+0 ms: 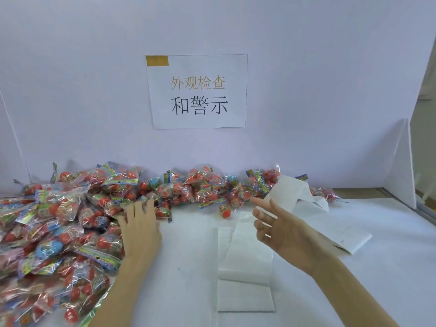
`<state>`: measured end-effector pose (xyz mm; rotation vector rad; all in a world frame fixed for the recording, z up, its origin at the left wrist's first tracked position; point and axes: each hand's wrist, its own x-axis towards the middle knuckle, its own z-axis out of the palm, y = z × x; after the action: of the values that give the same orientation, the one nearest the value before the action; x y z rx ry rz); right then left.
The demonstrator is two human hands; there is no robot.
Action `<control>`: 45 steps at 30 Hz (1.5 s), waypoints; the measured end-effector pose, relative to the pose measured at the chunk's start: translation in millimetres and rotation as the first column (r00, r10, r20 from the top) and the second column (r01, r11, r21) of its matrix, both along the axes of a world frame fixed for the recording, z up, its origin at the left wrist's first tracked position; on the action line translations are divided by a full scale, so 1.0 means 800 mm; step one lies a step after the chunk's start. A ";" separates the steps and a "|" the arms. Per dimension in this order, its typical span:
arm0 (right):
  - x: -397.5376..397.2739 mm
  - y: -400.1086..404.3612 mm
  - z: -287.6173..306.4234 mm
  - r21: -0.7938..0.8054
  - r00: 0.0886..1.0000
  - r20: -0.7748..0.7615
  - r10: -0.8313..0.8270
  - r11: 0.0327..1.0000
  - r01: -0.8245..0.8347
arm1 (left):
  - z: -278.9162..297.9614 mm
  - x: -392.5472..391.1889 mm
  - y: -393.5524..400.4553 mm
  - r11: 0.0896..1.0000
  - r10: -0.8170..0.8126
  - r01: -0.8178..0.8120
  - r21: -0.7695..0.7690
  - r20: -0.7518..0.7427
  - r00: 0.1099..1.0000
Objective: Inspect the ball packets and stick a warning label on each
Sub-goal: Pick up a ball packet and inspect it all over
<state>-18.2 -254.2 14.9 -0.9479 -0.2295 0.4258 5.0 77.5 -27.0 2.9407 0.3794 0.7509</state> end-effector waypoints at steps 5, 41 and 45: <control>-0.005 0.010 -0.002 -0.072 0.998 -0.036 -0.053 0.996 0.050 | 0.016 -0.001 -0.019 0.912 -0.328 0.374 -0.168 0.249 0.911; -0.010 0.024 -0.009 -0.466 0.864 0.408 -0.296 0.746 0.476 | 0.047 -0.041 -0.119 -0.301 -0.499 0.196 -0.933 0.330 0.801; -0.009 0.034 -0.012 -0.403 0.823 0.317 -0.471 0.719 0.566 | 0.048 -0.039 -0.115 -0.345 -0.493 0.102 -0.933 0.273 0.826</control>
<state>-25.8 -226.6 5.0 -1.4989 -0.0139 -0.1576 -26.1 -14.8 11.5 1.2105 0.0179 -0.1948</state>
